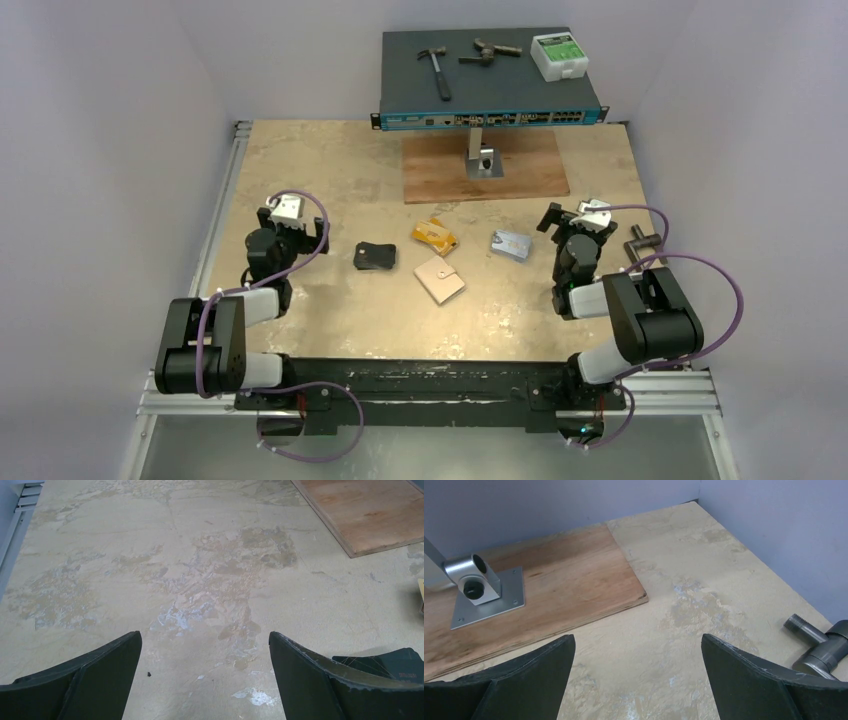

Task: Put the credit cards into the card holder
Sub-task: Pick up the card holder from the center of the board.

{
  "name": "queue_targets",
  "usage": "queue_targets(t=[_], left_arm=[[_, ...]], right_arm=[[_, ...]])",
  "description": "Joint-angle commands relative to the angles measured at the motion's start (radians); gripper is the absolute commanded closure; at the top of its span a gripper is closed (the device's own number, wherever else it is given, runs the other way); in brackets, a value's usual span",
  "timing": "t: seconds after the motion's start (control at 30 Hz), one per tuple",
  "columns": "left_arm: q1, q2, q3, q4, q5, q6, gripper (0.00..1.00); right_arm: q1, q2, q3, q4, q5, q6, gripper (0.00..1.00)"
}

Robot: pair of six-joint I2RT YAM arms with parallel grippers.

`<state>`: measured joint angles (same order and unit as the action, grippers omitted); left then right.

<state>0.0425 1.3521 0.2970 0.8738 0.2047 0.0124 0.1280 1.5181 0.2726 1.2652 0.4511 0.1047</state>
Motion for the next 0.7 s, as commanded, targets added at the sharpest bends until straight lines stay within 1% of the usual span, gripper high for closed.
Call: queue_targets(t=[0.0,0.03,0.1,0.13,0.17,0.2,0.23,0.27,0.3,0.33,0.37,0.4,0.43,0.47,0.5,0.53,0.57,0.6,0.67], left_arm=[[-0.001,-0.001,0.014,0.05,0.002,0.007,0.0],[-0.001,-0.001,0.014,0.05,0.003,0.007,0.0],[-0.001,-0.002,0.014,0.049,0.003,0.008,0.0],[-0.001,-0.001,0.017,0.046,0.004,0.009,0.0],[-0.001,0.0,0.019,0.043,0.006,0.008,0.0],[0.0,-0.003,0.015,0.047,0.006,0.008,0.0],[0.01,-0.007,0.014,0.054,0.017,0.001,0.0],[0.027,-0.027,0.026,0.026,0.042,-0.003,0.0],[0.042,-0.058,0.058,-0.057,0.063,-0.019,0.0],[0.051,-0.098,0.106,-0.169,0.067,-0.037,0.0],[0.055,-0.14,0.178,-0.338,0.063,-0.027,0.0],[0.055,-0.182,0.262,-0.52,0.061,0.015,0.0],[0.055,-0.205,0.342,-0.695,0.067,0.053,0.0],[0.056,-0.221,0.412,-0.859,0.068,0.09,0.0],[0.057,-0.24,0.465,-0.996,0.068,0.118,0.0],[0.063,-0.262,0.499,-1.119,0.072,0.14,0.0],[0.069,-0.28,0.521,-1.198,0.079,0.162,0.0],[0.075,-0.296,0.544,-1.277,0.098,0.184,0.0],[0.087,-0.316,0.59,-1.426,0.149,0.229,0.01]], right_arm=[[-0.004,-0.007,0.012,0.048,-0.008,-0.011,0.01],[-0.004,-0.009,0.012,0.058,0.038,-0.02,0.01],[0.004,-0.039,0.015,0.021,0.021,-0.038,0.01],[0.028,-0.065,0.024,0.016,0.058,-0.063,0.01],[0.076,-0.126,0.082,-0.135,0.187,-0.068,0.01],[0.1,-0.175,0.172,-0.362,0.256,-0.037,0.01],[0.105,-0.211,0.269,-0.556,0.249,-0.002,0.01],[0.105,-0.233,0.366,-0.727,0.229,0.052,0.01],[0.107,-0.249,0.44,-0.853,0.165,0.112,0.01],[0.105,-0.267,0.492,-0.936,0.115,0.205,0.01],[0.103,-0.286,0.522,-0.999,0.105,0.333,0.01],[0.091,-0.315,0.532,-1.083,0.081,0.49,0.01],[0.064,-0.348,0.533,-1.171,0.02,0.612,0.01],[0.03,-0.38,0.514,-1.195,-0.104,0.635,0.01],[0.02,-0.417,0.477,-1.166,-0.206,0.611,0.01],[0.025,-0.455,0.445,-1.141,-0.262,0.572,0.01],[0.046,-0.486,0.415,-1.128,-0.313,0.559,0.01],[0.087,-0.513,0.399,-1.147,-0.318,0.537,0.01],[0.229,-0.538,0.39,-1.217,-0.195,0.502,0.01]])
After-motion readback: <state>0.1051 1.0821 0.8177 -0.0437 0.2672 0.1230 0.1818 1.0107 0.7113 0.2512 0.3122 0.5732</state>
